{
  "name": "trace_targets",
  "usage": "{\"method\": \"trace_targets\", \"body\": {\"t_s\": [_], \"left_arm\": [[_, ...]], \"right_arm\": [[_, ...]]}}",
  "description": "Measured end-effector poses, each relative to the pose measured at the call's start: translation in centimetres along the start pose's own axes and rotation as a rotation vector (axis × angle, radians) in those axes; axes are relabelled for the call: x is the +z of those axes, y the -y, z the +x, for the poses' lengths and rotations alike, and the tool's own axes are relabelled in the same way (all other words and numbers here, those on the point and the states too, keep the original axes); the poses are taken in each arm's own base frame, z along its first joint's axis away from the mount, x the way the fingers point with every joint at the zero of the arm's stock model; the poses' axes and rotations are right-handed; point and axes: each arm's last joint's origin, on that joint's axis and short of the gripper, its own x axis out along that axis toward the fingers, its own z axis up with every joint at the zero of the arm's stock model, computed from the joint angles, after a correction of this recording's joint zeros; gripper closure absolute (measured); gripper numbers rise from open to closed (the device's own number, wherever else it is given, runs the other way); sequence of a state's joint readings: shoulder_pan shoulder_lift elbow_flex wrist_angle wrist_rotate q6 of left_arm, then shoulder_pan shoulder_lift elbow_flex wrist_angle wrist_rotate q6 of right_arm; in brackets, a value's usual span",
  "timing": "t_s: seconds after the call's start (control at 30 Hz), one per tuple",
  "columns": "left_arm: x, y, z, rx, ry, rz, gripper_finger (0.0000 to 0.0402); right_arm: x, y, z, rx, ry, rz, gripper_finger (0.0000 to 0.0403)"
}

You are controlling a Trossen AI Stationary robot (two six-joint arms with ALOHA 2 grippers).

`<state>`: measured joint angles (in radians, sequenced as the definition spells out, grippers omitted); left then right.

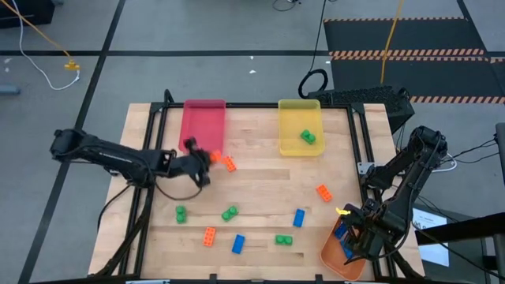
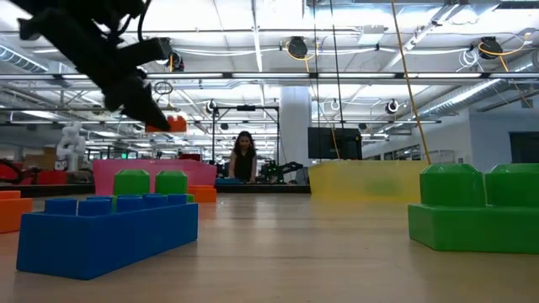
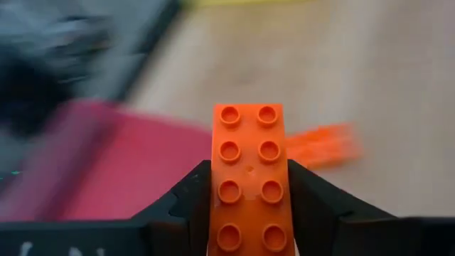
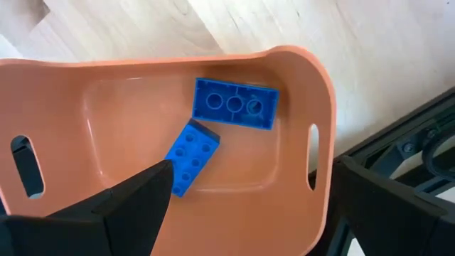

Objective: Sort & place blocks by color
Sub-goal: Put the middle left orange game piece into the red bin, then put the top left orange game piece into the red bin

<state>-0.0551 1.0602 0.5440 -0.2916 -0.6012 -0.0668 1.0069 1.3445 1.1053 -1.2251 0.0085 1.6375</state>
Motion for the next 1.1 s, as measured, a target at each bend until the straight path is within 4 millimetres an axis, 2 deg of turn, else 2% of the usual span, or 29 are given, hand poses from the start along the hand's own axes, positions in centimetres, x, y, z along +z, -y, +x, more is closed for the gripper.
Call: {"method": "trace_targets", "body": {"t_s": [0.1,0.2,0.37,0.5,0.6,0.87,1.1], "left_arm": [[0.9,-2.8,0.1,0.131,-0.034,-0.024,0.026],[1.0,-5.1,0.9,0.164,-0.055,-0.103,0.026],[-0.7,-8.3,2.7,0.167,-0.156,-0.232,0.026],[-1.7,-9.9,3.7,0.196,-0.212,-0.285,0.026],[-1.9,-10.5,4.2,0.184,-0.213,-0.317,0.0237],[-2.0,-10.8,4.7,0.186,-0.208,-0.371,0.011],[-2.0,-10.6,4.7,0.144,-0.202,-0.394,0.0056]], "right_arm": [[0.1,0.0,0.0,0.002,0.042,0.0,0.0035],[0.3,0.0,0.0,0.006,0.074,0.007,0.0035],[0.4,-0.1,0.0,0.01,0.071,0.035,0.0035],[0.5,-0.1,0.0,0.008,0.069,0.042,0.0035],[0.6,-0.1,0.0,0.008,0.069,0.045,0.0035],[0.6,0.0,0.0,0.006,0.069,0.042,0.0035],[0.8,0.1,0.0,-0.011,0.074,0.086,0.0035]]}}
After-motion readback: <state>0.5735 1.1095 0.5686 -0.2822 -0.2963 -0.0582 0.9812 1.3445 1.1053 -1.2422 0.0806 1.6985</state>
